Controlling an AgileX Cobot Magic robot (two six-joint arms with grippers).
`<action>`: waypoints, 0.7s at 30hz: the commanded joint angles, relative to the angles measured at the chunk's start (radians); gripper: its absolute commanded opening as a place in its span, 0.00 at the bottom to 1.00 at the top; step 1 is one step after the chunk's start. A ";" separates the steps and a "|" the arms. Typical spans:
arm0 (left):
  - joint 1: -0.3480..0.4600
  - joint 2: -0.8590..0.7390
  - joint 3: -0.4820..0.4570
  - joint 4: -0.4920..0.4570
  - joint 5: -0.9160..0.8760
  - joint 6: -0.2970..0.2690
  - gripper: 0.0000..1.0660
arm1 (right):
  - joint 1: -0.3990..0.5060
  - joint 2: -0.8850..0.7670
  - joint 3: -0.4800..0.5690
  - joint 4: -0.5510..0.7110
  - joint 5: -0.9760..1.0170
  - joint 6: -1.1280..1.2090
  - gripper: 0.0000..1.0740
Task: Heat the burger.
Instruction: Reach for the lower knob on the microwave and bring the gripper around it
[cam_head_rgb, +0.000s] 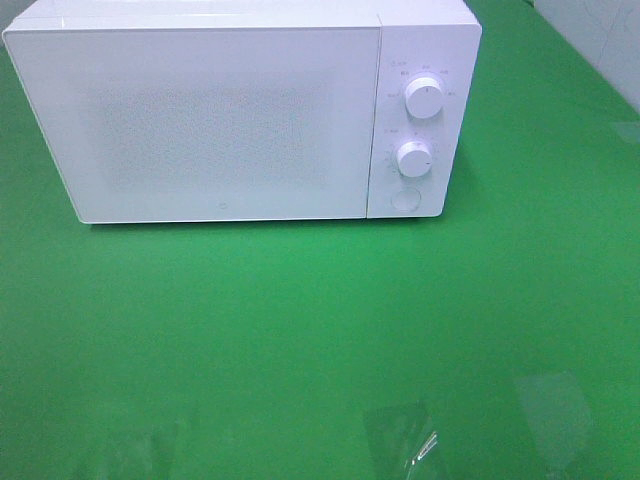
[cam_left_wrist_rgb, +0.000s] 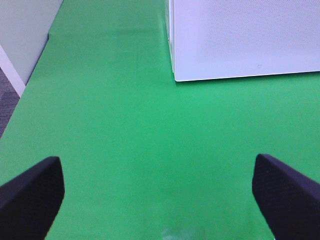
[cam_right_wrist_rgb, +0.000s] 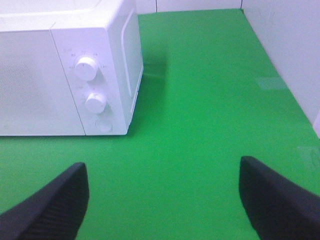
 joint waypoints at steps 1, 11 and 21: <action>0.001 -0.024 0.003 -0.002 -0.001 0.001 0.88 | -0.003 0.024 0.008 -0.009 -0.062 -0.011 0.76; 0.001 -0.024 0.003 -0.002 -0.001 0.001 0.88 | -0.003 0.349 0.040 -0.009 -0.442 0.001 0.76; 0.001 -0.024 0.003 -0.002 -0.001 0.001 0.88 | -0.003 0.589 0.052 -0.008 -0.747 0.043 0.75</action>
